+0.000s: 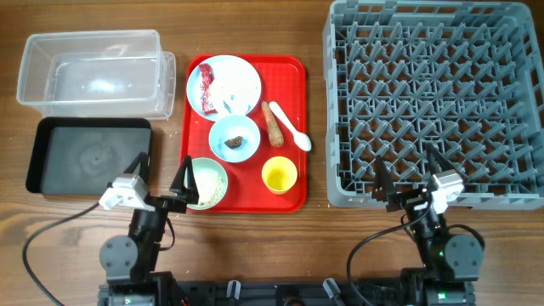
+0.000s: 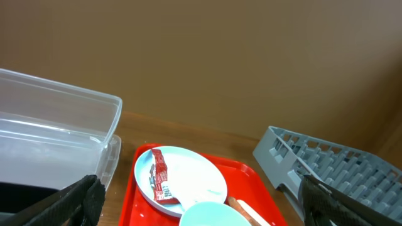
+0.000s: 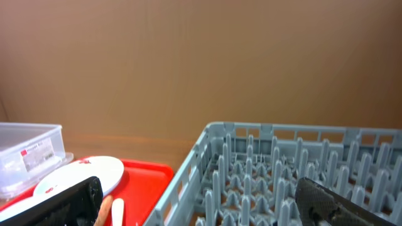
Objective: Sort waste into correct bins and load items into the dishwasher rack
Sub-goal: 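Reach the left gripper to the red wrapper on the white plate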
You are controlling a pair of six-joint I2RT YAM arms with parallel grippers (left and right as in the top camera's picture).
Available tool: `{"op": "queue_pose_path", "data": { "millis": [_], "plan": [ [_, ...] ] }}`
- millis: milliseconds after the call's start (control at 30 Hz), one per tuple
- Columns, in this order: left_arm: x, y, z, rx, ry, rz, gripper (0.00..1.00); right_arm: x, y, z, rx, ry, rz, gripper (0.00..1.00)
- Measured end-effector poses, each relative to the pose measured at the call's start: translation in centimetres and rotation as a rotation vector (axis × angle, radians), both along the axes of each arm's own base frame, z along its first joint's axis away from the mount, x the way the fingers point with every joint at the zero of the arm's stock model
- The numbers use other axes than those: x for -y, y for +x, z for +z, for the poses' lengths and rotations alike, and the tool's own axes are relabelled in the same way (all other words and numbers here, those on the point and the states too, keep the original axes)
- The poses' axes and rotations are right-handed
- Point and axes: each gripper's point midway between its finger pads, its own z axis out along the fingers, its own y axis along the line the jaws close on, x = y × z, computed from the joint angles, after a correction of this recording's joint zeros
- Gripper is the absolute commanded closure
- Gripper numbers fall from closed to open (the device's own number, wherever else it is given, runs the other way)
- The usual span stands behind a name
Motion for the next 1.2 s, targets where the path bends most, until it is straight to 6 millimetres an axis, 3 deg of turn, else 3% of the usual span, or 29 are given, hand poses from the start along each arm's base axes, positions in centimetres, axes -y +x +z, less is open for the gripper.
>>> {"op": "queue_pose_path", "data": {
  "millis": [100,167,267,433,600,733,867,967,1100,1200],
  "plan": [
    [0.1,0.4,2.1,-0.011,0.000,-0.007,0.00,0.0,0.2,2.0,0.009,-0.008,0.001,0.00],
    [0.2,1.0,4.5,-0.016,0.001,-0.017,0.00,0.0,0.6,3.6,-0.002,-0.016,0.000,0.00],
    [0.6,2.4,7.2,-0.055,0.007,-0.043,0.00,0.0,1.7,4.7,-0.057,-0.033,-0.001,0.00],
    [1.7,7.1,10.3,-0.224,-0.005,-0.127,0.00,-0.1,4.5,6.1,-0.176,-0.062,0.000,0.00],
    [3.0,12.6,10.7,-0.467,-0.027,-0.211,0.00,-0.1,7.6,4.4,-0.370,-0.071,0.006,0.00],
    [4.8,16.4,8.9,-0.674,0.018,-0.264,0.00,0.0,8.5,1.5,-0.603,-0.076,0.009,0.00],
    [6.1,18.9,5.9,-0.847,0.074,-0.257,0.00,0.5,8.6,0.3,-0.771,-0.090,-0.014,0.00],
    [7.4,20.8,1.6,-0.968,0.112,-0.262,0.00,0.8,8.8,0.4,-0.889,-0.100,-0.028,0.00],
    [7.8,21.6,-4.1,-1.099,0.126,-0.259,0.00,0.9,9.3,0.9,-0.970,-0.103,-0.030,0.00],
    [7.7,21.9,-6.9,-1.161,0.129,-0.253,0.00,0.9,10.4,0.8,-0.961,-0.093,-0.033,0.00]
  ]
}}
